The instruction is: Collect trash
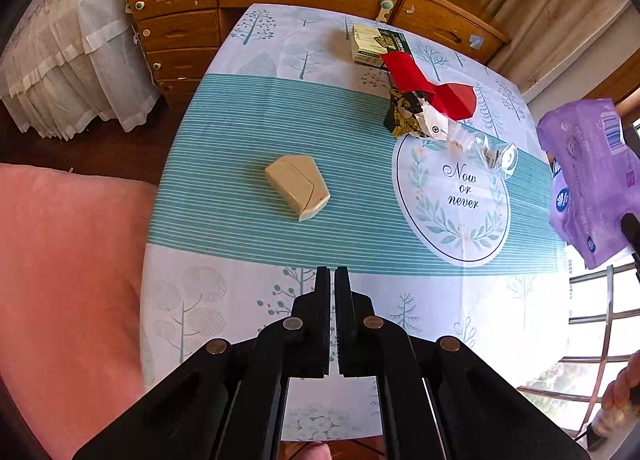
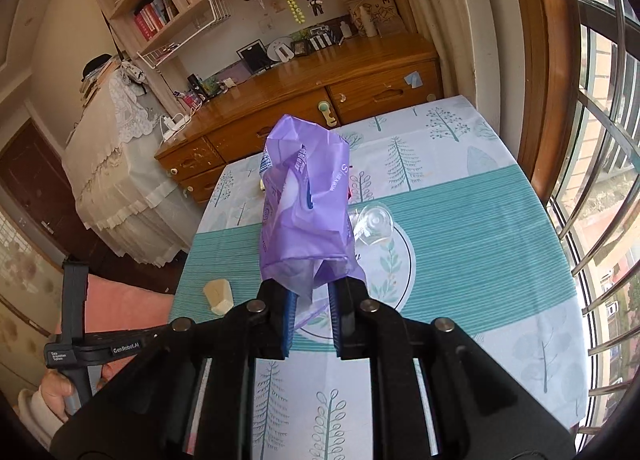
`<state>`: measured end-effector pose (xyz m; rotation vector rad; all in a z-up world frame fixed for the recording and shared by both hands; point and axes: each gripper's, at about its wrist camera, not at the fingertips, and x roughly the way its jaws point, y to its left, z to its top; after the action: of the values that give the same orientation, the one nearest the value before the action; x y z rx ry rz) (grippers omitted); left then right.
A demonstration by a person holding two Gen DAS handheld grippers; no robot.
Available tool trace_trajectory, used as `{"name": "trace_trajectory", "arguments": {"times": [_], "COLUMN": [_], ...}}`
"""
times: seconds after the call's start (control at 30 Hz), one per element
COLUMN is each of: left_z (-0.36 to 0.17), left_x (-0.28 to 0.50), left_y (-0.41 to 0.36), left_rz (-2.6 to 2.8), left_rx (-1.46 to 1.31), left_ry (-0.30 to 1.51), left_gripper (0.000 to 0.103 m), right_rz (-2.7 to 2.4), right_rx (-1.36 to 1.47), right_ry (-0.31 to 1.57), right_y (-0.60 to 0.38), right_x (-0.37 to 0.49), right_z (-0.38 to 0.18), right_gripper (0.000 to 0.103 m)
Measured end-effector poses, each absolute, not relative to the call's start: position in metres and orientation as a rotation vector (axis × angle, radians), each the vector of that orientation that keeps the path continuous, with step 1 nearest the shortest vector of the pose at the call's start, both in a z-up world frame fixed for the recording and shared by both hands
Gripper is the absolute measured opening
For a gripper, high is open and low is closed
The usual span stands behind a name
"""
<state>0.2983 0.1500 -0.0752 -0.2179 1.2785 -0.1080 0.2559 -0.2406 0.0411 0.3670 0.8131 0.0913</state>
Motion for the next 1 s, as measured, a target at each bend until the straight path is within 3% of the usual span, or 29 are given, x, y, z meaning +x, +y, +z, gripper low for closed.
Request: {"name": "trace_trajectory", "arguments": {"times": [0.17,0.33,0.47,0.6,1.0], "left_z": [-0.083,-0.095,-0.109,-0.127,-0.182], "left_x": [0.315,0.339,0.361,0.383,0.443], "left_y": [0.16,0.161,0.159,0.157,0.151], "left_rz": [-0.073,-0.023,0.011,0.073,0.294], "left_rx": [-0.278,-0.311,-0.327,-0.346,-0.351], "left_ry": [1.302,1.3,1.308,1.33,1.419], "left_gripper": [0.011,0.04,0.052,0.079,0.08], "right_rz": [0.117,0.147,0.176,0.21,0.294], "right_rx": [0.339,0.312,0.285,0.264,0.235], "right_ry": [0.826,0.852,0.877,0.904,0.96], "right_y": [-0.225,-0.218,-0.218,-0.219,-0.225], "right_x": [0.247,0.278,0.309,0.345,0.436], "right_z": [0.036,0.029,0.018,0.007,-0.027], "right_gripper": [0.011,0.011,0.011,0.011,0.011]}}
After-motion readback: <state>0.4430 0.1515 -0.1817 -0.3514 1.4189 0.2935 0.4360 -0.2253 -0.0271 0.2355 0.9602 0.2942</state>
